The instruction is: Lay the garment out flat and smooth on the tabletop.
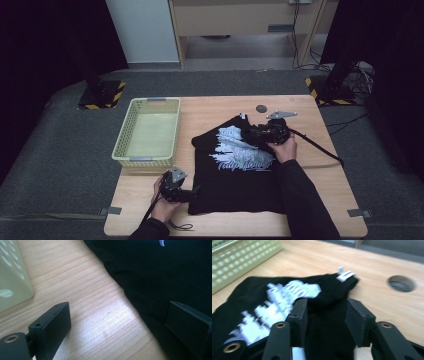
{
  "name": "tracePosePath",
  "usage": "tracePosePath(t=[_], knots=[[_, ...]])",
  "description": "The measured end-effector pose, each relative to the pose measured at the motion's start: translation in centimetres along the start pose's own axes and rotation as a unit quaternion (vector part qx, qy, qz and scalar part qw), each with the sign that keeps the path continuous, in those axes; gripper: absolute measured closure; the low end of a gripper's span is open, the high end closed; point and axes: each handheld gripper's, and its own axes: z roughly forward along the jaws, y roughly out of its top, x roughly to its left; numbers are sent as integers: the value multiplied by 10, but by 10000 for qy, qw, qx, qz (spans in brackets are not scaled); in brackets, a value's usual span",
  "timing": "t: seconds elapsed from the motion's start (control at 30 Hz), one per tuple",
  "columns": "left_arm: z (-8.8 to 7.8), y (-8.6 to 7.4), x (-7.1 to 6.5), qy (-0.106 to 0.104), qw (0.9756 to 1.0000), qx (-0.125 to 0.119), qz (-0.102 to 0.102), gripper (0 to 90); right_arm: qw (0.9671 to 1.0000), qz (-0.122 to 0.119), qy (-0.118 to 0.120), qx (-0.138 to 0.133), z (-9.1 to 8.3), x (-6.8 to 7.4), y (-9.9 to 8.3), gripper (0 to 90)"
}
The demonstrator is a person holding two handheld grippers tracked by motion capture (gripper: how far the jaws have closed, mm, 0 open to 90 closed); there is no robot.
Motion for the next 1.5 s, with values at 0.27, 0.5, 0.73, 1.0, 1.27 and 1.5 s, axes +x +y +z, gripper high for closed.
tracePosePath(t=[0.27,0.5,0.73,1.0,1.27,1.5], knots=[[0,0,0,-5,10000,0,-1,58,9980,449,-426,162,11,-25,9,434],[0,0,0,-8,10000,0,1,58,9942,733,-440,656,30,-35,0,419],[0,0,0,-8,10000,-1,1,58,9928,776,-180,896,34,-34,-8,676],[0,0,0,-8,10000,-1,2,58,9948,643,-217,761,24,-33,-6,881],[0,0,0,-7,10000,-2,0,58,9961,618,-520,363,7,-36,1,885],[0,0,0,-6,10000,-1,3,58,9926,512,-1099,5,-23,-52,11,884]])
